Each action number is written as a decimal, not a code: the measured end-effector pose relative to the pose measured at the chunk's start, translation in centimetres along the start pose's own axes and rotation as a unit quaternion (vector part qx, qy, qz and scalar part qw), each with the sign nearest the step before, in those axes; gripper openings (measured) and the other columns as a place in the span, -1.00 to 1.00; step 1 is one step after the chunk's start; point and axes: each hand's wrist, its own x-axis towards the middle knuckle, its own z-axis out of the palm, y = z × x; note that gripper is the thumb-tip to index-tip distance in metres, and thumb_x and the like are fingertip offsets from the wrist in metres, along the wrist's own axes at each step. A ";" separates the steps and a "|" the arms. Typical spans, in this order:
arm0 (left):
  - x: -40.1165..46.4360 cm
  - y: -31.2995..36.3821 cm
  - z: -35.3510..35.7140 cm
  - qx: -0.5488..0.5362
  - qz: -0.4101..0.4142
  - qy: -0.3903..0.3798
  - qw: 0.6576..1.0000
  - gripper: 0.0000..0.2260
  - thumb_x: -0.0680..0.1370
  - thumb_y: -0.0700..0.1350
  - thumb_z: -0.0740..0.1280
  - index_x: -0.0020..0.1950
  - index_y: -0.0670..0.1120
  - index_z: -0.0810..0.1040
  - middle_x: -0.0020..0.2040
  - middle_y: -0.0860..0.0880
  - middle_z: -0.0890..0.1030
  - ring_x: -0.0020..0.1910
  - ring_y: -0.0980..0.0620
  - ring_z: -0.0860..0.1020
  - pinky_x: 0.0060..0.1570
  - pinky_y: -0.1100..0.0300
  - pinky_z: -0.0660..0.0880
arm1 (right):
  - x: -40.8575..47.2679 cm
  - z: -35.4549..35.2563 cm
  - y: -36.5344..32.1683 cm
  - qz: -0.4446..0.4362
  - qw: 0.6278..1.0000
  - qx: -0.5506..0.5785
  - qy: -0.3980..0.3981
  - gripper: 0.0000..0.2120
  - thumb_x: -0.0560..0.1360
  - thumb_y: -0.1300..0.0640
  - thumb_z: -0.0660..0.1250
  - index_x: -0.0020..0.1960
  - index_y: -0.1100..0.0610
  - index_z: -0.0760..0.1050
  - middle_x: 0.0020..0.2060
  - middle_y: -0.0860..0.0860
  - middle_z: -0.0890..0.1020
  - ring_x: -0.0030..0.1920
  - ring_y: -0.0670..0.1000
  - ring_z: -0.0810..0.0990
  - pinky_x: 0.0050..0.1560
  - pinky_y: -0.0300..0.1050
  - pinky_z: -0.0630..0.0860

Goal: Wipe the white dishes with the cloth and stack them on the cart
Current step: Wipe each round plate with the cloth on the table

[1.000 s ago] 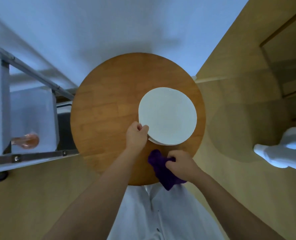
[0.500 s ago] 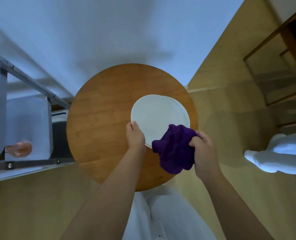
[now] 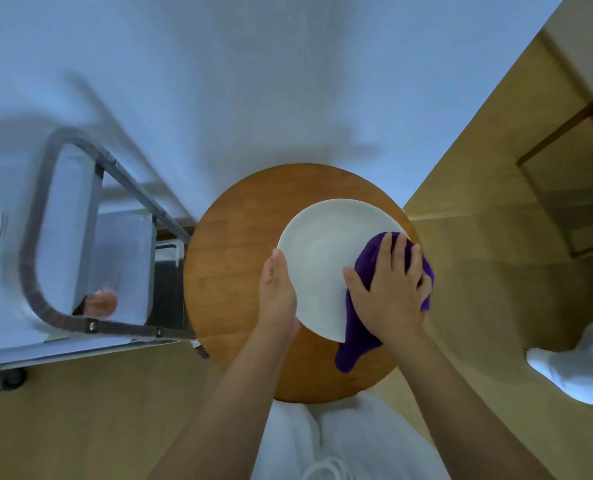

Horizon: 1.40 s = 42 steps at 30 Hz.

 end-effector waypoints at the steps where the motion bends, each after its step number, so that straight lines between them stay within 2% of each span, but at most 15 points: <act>1: -0.3 0.4 -0.3 0.002 0.004 -0.005 1.000 -0.82 0.62 0.20 0.06 -0.03 0.28 0.43 -0.02 0.14 0.57 -0.03 0.09 0.58 -0.33 0.24 0.57 | -0.2 0.4 -0.6 -0.001 0.999 -0.018 0.030 -0.30 0.55 -0.25 -0.01 0.53 0.08 -0.14 0.53 0.07 -0.01 0.50 0.15 -0.10 0.44 0.16 -0.05; 3: -0.7 1.4 -0.7 0.015 0.018 -0.015 1.000 -0.83 0.61 0.23 0.05 -0.07 0.31 0.40 -0.03 0.16 0.55 -0.03 0.10 0.57 -0.30 0.25 0.56 | -0.1 0.8 -2.0 0.013 0.998 -0.007 0.060 -0.33 0.55 -0.23 -0.02 0.53 0.07 -0.12 0.53 0.11 -0.02 0.50 0.20 -0.12 0.43 0.21 -0.08; 7: -1.4 2.8 -1.5 0.070 0.056 -0.020 0.996 -0.80 0.62 0.23 0.01 -0.14 0.33 0.35 -0.18 0.25 0.48 -0.19 0.25 0.52 -0.53 0.50 0.39 | 1.6 0.5 -5.6 0.024 0.993 0.074 0.087 -0.34 0.57 -0.17 0.02 0.53 0.11 -0.11 0.53 0.12 -0.04 0.51 0.17 -0.14 0.42 0.22 -0.14; 11: -1.9 2.4 -2.1 0.109 0.091 -0.034 0.989 -0.76 0.63 0.20 -0.01 -0.12 0.21 0.37 -0.25 0.20 0.53 -0.35 0.48 0.47 -0.46 0.53 0.38 | 2.4 -0.3 -9.6 -0.021 0.967 0.211 0.141 -0.30 0.57 -0.14 0.05 0.52 0.23 -0.11 0.52 0.13 -0.04 0.51 0.12 -0.14 0.45 0.08 -0.15; 14: -1.5 3.5 -3.1 0.097 0.096 -0.027 0.990 -0.75 0.58 0.27 -0.02 -0.13 0.26 0.38 -0.34 0.44 0.51 -0.36 0.50 0.46 -0.38 0.43 0.43 | 2.2 -0.8 -11.8 -0.085 0.958 0.244 0.120 -0.30 0.56 -0.15 -0.03 0.51 0.25 -0.14 0.52 0.14 -0.08 0.51 0.09 -0.18 0.46 -0.06 -0.24; 18: -0.7 4.9 -4.5 0.045 0.099 -0.014 0.994 -0.73 0.57 0.27 0.06 -0.16 0.30 0.51 -0.23 0.30 0.62 -0.12 0.26 0.59 -0.10 0.18 0.53 | 0.2 -0.3 -13.5 -0.233 0.933 0.266 0.064 -0.38 0.54 -0.13 -0.21 0.48 0.18 -0.20 0.47 -0.01 -0.16 0.48 -0.06 -0.23 0.46 -0.18 -0.28; 20: -0.5 5.5 -5.0 0.002 0.091 -0.011 0.996 -0.73 0.60 0.22 0.10 -0.17 0.32 0.56 -0.22 0.27 0.65 -0.13 0.25 0.61 -0.10 0.18 0.52 | -0.9 0.1 -14.0 -0.290 0.919 0.263 0.043 -0.42 0.50 -0.14 -0.31 0.45 0.11 -0.19 0.43 -0.11 -0.14 0.46 -0.13 -0.21 0.47 -0.17 -0.23; 22: -0.3 6.1 -5.7 -0.039 0.069 -0.011 0.997 -0.77 0.60 0.20 0.13 0.04 0.24 0.57 -0.07 0.16 0.68 -0.03 0.14 0.64 -0.08 0.18 0.55 | -1.6 -0.1 -14.2 -0.326 0.907 0.268 0.012 -0.45 0.49 -0.12 -0.31 0.43 0.05 -0.17 0.42 -0.17 -0.10 0.46 -0.19 -0.20 0.48 -0.14 -0.21; 24: -0.2 6.9 -6.3 -0.071 0.056 -0.011 0.996 -0.66 0.59 0.21 0.15 0.25 0.10 0.51 0.08 0.02 0.66 0.05 0.04 0.64 -0.05 0.14 0.58 | -1.8 -0.5 -13.9 -0.367 0.892 0.262 -0.019 -0.43 0.50 -0.14 -0.25 0.46 0.04 -0.10 0.44 -0.19 -0.04 0.46 -0.20 -0.19 0.49 -0.11 -0.21; 28: 0.0 8.4 -7.2 -0.063 0.053 0.003 0.997 -0.60 0.56 0.26 0.16 0.25 0.06 0.49 0.13 -0.03 0.62 0.12 -0.03 0.58 0.18 -0.03 0.52 | -1.3 -1.6 -12.6 -0.474 0.854 0.201 -0.070 -0.31 0.47 -0.31 -0.06 0.50 -0.01 -0.04 0.48 -0.15 0.04 0.49 -0.18 -0.19 0.46 -0.12 -0.29; 30: 0.1 9.1 -7.5 -0.039 0.060 0.006 0.997 -0.57 0.54 0.29 0.16 0.25 0.06 0.50 0.14 -0.03 0.62 0.13 -0.03 0.58 0.20 -0.06 0.51 | -0.7 -1.7 -11.7 -0.528 0.835 0.136 -0.076 -0.25 0.43 -0.36 0.06 0.49 -0.06 -0.07 0.49 -0.15 -0.03 0.48 -0.16 -0.26 0.45 -0.08 -0.33; 32: 0.3 9.8 -7.7 -0.027 0.062 -0.016 0.998 -0.54 0.54 0.30 0.16 0.28 0.04 0.49 0.16 -0.05 0.62 0.15 -0.08 0.58 0.20 -0.11 0.50 | -0.1 -1.7 -10.5 -0.574 0.815 0.039 -0.066 -0.19 0.41 -0.38 0.14 0.50 -0.14 -0.14 0.50 -0.11 -0.14 0.48 -0.05 -0.33 0.43 0.01 -0.39; 34: 0.4 10.8 -8.0 -0.015 0.077 -0.044 0.996 -0.60 0.55 0.27 0.16 0.22 0.06 0.50 0.16 -0.08 0.61 0.14 -0.12 0.58 0.13 -0.14 0.54 | 0.6 -1.6 -9.4 -0.601 0.797 -0.047 -0.026 -0.17 0.39 -0.37 0.19 0.49 -0.21 -0.17 0.51 -0.05 -0.18 0.48 0.09 -0.33 0.40 0.11 -0.41; 37: 0.7 12.3 -8.6 0.027 0.107 -0.092 0.990 -0.58 0.58 0.23 0.14 0.24 -0.03 0.48 0.13 -0.12 0.61 0.07 -0.10 0.61 -0.04 -0.04 0.59 | 1.2 -1.8 -8.2 -0.610 0.781 -0.129 0.036 -0.17 0.34 -0.28 0.33 0.50 -0.18 0.03 0.52 0.09 0.06 0.48 0.26 -0.07 0.37 0.30 -0.15; 42: 1.6 14.1 -10.2 0.125 0.083 -0.146 0.978 -0.49 0.61 0.21 0.12 0.37 -0.14 0.42 0.21 -0.16 0.57 0.16 -0.15 0.56 0.17 -0.09 0.50 | 2.6 -2.5 -6.4 -0.634 0.745 -0.203 0.040 -0.04 0.19 -0.03 0.55 0.48 -0.09 0.15 0.45 0.15 0.26 0.41 0.32 0.24 0.25 0.38 0.30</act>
